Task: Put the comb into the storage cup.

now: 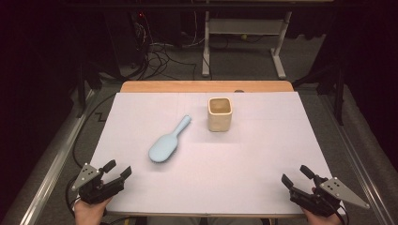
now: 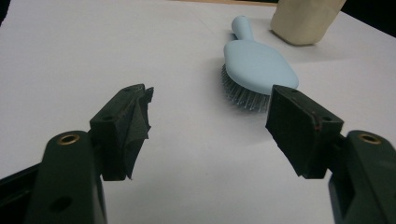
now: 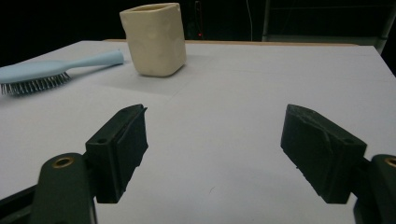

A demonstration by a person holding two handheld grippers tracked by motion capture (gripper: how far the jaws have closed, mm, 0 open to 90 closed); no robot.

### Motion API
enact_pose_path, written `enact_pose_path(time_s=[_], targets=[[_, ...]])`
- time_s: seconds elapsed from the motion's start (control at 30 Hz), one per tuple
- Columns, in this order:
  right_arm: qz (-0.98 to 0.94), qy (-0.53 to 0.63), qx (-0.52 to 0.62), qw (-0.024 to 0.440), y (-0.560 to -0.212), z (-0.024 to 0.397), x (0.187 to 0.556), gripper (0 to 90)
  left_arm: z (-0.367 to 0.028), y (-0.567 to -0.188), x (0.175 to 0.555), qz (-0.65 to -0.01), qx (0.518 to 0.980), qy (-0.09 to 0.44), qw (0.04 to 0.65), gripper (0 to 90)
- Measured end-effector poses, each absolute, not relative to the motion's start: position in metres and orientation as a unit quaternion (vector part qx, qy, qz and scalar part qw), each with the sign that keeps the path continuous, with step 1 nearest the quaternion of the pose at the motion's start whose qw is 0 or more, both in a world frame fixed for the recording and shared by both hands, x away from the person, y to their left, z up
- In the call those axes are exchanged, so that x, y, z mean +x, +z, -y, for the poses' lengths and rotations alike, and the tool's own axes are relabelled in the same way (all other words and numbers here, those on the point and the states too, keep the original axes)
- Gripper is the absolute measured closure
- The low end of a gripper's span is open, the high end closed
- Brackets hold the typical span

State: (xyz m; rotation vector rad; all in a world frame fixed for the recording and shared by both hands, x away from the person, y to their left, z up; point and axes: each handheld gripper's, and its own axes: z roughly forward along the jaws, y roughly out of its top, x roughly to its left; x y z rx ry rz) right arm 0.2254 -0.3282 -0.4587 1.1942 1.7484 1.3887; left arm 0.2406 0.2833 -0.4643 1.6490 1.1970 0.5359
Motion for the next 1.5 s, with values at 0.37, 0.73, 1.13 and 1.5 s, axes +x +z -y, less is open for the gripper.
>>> enact_pose_path(time_s=[0.37,0.73,1.13,1.5], targets=[[-0.659,0.524,0.448,0.301,-0.459,0.328,0.225,23.3,-0.282,-0.461,0.243,-0.493,0.679,0.22,0.498,30.9],[-0.659,0.525,0.446,0.301,-0.459,0.328,0.225,23.4,-0.277,-0.458,0.248,-0.488,0.684,0.217,0.497,31.3],[-0.66,0.526,0.444,0.301,-0.458,0.328,0.224,23.4,-0.268,-0.45,0.258,-0.477,0.688,0.218,0.502,31.4],[-0.66,0.527,0.443,0.3,-0.458,0.328,0.224,23.5,-0.26,-0.444,0.268,-0.473,0.691,0.213,0.503,33.0]])
